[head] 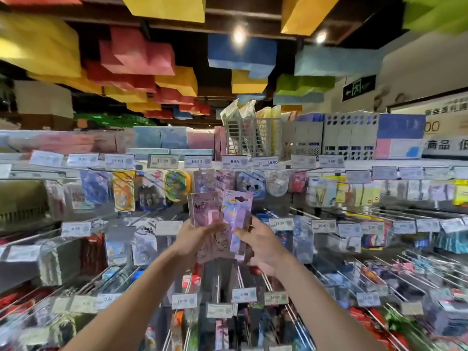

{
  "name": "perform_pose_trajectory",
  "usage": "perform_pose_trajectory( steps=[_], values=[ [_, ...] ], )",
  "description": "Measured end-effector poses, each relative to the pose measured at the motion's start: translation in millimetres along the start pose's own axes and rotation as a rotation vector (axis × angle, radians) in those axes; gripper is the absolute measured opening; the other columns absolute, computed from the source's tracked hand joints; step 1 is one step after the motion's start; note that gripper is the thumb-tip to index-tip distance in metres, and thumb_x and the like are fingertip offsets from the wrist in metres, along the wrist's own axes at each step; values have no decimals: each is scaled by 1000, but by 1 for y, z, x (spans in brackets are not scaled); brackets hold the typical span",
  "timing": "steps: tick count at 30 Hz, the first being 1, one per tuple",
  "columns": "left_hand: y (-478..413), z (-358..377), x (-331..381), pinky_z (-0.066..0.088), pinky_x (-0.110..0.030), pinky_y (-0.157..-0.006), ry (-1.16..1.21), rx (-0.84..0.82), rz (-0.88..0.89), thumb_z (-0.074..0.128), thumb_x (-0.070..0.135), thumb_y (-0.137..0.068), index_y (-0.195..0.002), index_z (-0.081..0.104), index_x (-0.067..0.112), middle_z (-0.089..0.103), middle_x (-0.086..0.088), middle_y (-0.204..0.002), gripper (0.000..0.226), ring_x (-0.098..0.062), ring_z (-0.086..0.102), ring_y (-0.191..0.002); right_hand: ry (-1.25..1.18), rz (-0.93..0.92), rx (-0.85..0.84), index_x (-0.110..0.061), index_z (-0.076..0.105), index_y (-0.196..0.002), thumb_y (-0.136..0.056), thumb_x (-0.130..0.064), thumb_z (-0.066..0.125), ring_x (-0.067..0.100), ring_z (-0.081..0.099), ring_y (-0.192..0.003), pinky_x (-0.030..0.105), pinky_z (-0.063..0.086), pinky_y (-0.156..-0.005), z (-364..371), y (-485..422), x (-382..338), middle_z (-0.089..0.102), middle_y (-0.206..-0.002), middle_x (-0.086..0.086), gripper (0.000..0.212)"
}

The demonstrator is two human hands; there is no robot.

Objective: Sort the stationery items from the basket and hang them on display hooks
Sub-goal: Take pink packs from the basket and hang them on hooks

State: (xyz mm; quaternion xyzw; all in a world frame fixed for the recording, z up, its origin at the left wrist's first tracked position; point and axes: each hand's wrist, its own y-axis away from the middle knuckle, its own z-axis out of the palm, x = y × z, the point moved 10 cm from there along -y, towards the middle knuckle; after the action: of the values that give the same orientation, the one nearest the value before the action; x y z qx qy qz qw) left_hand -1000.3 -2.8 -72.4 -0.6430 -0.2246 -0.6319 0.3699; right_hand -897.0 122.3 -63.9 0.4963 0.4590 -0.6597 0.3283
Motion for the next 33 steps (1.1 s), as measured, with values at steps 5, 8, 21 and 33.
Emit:
perform_pose_trajectory(
  steps=[5,8,21,33],
  values=[
    [-38,-7,7,54,-72,-89,38,99,13,93,39,-46,-89,81,14,73,-31,-106,52,-41,70,-91,73,-36,68,-13,66,-108,-99,-9,65,4,69,-80,16,53,-63,-38,-65,-7,73,-94,-5,10],
    [-56,-14,1,45,-74,-100,106,131,-38,84,22,-69,-109,73,1,64,-40,-118,46,-43,63,-95,139,-66,59,-12,67,-108,-98,-10,68,10,67,-91,21,53,-80,-48,-100,-11,72,-100,-2,11],
    [-116,-25,8,62,-43,-66,60,86,36,77,23,-72,-100,74,3,75,-18,-91,34,-30,72,-69,233,-194,24,-22,67,-110,-98,-25,68,33,65,-111,51,52,-98,-41,-167,-12,70,-118,13,12],
    [-151,-41,2,57,-55,-87,-11,25,8,74,29,-76,-103,80,5,71,-26,-109,37,-34,68,-87,379,-73,195,-15,65,-87,-98,-46,64,23,59,-81,37,47,-71,-50,-207,21,68,-85,6,33]
  ],
)
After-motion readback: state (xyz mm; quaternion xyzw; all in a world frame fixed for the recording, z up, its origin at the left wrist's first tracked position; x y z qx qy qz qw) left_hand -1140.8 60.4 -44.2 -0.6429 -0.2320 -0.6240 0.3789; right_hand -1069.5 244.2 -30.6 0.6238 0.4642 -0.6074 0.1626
